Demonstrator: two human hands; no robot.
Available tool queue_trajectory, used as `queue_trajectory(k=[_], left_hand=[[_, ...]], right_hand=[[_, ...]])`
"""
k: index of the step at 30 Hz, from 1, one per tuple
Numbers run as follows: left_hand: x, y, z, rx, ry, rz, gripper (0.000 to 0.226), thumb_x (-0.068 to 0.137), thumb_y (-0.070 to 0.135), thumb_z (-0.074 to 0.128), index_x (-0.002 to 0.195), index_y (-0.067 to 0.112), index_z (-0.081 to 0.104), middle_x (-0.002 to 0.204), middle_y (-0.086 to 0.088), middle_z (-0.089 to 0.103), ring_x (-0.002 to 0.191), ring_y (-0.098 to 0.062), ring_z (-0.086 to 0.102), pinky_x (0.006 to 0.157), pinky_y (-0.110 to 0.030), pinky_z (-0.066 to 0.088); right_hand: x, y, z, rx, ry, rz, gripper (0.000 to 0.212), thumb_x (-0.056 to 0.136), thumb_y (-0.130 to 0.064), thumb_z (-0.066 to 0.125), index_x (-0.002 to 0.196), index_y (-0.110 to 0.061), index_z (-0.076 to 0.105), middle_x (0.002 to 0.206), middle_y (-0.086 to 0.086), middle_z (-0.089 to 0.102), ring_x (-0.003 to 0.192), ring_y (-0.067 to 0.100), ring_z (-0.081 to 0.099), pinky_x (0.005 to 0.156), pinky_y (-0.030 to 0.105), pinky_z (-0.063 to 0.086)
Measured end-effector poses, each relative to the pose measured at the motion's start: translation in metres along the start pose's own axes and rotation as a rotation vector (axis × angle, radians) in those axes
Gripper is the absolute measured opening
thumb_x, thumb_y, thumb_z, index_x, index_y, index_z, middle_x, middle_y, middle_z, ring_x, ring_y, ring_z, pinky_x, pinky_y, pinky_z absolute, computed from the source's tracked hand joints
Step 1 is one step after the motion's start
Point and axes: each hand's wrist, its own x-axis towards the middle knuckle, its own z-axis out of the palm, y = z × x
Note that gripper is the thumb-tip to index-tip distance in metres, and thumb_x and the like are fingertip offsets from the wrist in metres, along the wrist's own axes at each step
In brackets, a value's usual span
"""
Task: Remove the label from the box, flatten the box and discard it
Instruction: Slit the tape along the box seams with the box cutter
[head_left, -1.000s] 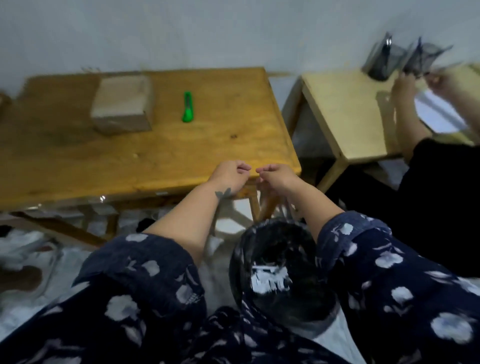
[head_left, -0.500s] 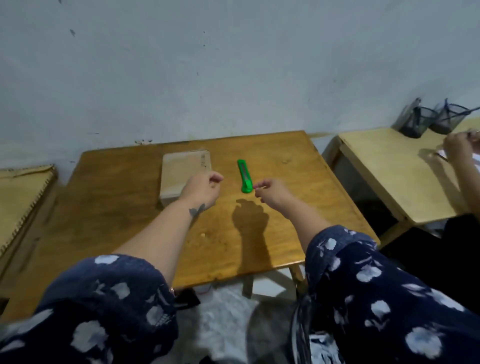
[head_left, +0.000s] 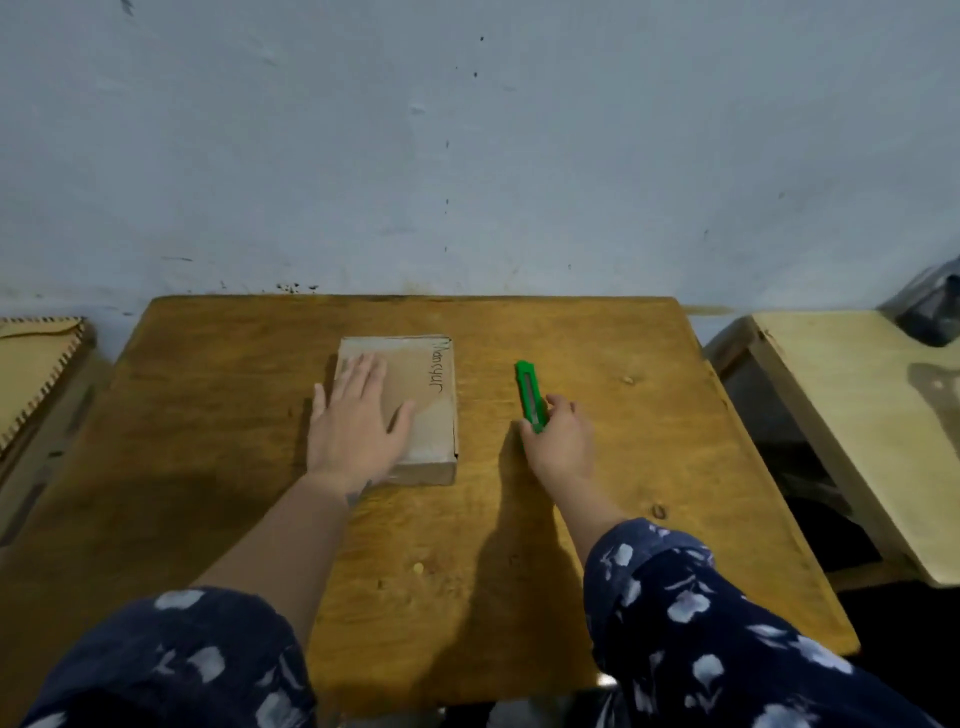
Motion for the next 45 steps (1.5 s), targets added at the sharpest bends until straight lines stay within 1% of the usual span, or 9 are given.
queue_trajectory(k=[6, 10, 15, 20, 27, 30, 33, 42, 45], left_hand=[[0.000, -0.001, 0.005, 0.047, -0.012, -0.015, 0.069, 0.096, 0.056, 0.019, 0.153, 0.020, 0.009, 0.162, 0.004, 0.002, 0.148, -0.012, -0.005, 0.120, -0.043, -0.002], [-0.001, 0.001, 0.005, 0.050, -0.018, -0.017, 0.069, 0.096, 0.056, 0.019, 0.154, 0.020, 0.008, 0.162, 0.004, 0.001, 0.148, -0.012, -0.007, 0.120, -0.044, -0.002], [-0.003, -0.001, 0.002, 0.013, -0.019, -0.011, 0.068, 0.097, 0.056, 0.020, 0.153, 0.020, 0.007, 0.161, 0.004, 0.000, 0.147, -0.012, -0.008, 0.120, -0.044, -0.004], [-0.002, -0.001, 0.003, 0.011, -0.009, -0.015, 0.068, 0.096, 0.056, 0.020, 0.153, 0.022, 0.008, 0.162, 0.006, 0.000, 0.147, -0.010, -0.007, 0.120, -0.045, 0.000], [-0.002, 0.000, 0.003, 0.022, -0.020, -0.019, 0.067, 0.096, 0.055, 0.018, 0.153, 0.022, 0.005, 0.161, 0.005, -0.003, 0.147, -0.011, -0.010, 0.120, -0.046, 0.000], [-0.002, -0.001, 0.002, 0.019, -0.020, -0.020, 0.067, 0.096, 0.054, 0.019, 0.153, 0.022, 0.004, 0.161, 0.005, -0.004, 0.147, -0.011, -0.011, 0.120, -0.046, -0.001], [-0.002, -0.001, 0.002, 0.021, -0.025, -0.022, 0.067, 0.096, 0.054, 0.019, 0.153, 0.022, 0.004, 0.161, 0.005, -0.005, 0.147, -0.011, -0.012, 0.120, -0.046, -0.002], [-0.003, 0.000, 0.003, 0.019, -0.025, -0.021, 0.068, 0.096, 0.055, 0.018, 0.153, 0.022, 0.003, 0.161, 0.004, -0.005, 0.147, -0.012, -0.012, 0.120, -0.046, -0.002], [-0.003, -0.001, 0.004, 0.021, -0.028, -0.029, 0.068, 0.096, 0.056, 0.017, 0.153, 0.022, 0.002, 0.161, 0.005, -0.006, 0.147, -0.011, -0.013, 0.120, -0.047, -0.001]], right_hand=[[0.017, -0.022, 0.013, 0.005, 0.048, -0.048, 0.048, 0.087, -0.024, 0.059, 0.132, -0.012, 0.048, 0.124, 0.009, 0.050, 0.114, 0.028, 0.052, 0.097, 0.043, 0.045], [0.033, -0.050, 0.001, 0.310, -0.052, 0.025, 0.046, 0.089, -0.013, 0.058, 0.133, -0.019, 0.046, 0.125, 0.008, 0.049, 0.090, 0.023, 0.061, 0.079, 0.039, 0.057], [0.031, -0.067, -0.038, 1.167, -0.639, 0.103, 0.049, 0.093, -0.002, 0.049, 0.139, -0.018, 0.042, 0.097, 0.007, 0.059, 0.066, 0.013, 0.050, 0.058, 0.027, 0.048], [0.023, -0.073, -0.044, 1.343, -0.965, 0.052, 0.054, 0.093, 0.009, 0.035, 0.143, -0.010, 0.035, 0.107, 0.013, 0.059, 0.073, 0.013, 0.053, 0.064, 0.023, 0.053], [0.017, -0.079, -0.035, 1.088, -0.762, -0.026, 0.040, 0.096, -0.007, 0.047, 0.134, -0.018, 0.051, 0.076, 0.002, 0.063, 0.049, 0.007, 0.038, 0.044, 0.018, 0.033], [0.018, -0.080, -0.034, 0.938, -0.717, -0.054, 0.037, 0.093, -0.009, 0.053, 0.128, -0.022, 0.056, 0.080, 0.004, 0.069, 0.048, 0.008, 0.046, 0.047, 0.022, 0.041], [0.019, -0.084, -0.034, 0.765, -0.695, -0.060, 0.034, 0.090, -0.008, 0.057, 0.123, -0.016, 0.057, 0.089, 0.010, 0.074, 0.056, 0.014, 0.062, 0.053, 0.027, 0.054], [0.036, -0.098, -0.045, 0.250, -0.745, -0.169, 0.018, 0.090, -0.017, 0.060, 0.101, -0.011, 0.047, 0.085, 0.011, 0.073, 0.068, 0.021, 0.069, 0.056, 0.032, 0.058], [0.039, -0.105, -0.046, -0.041, -0.720, -0.299, 0.021, 0.086, -0.022, 0.066, 0.100, -0.019, 0.050, 0.095, 0.002, 0.072, 0.089, 0.019, 0.065, 0.076, 0.035, 0.051]])
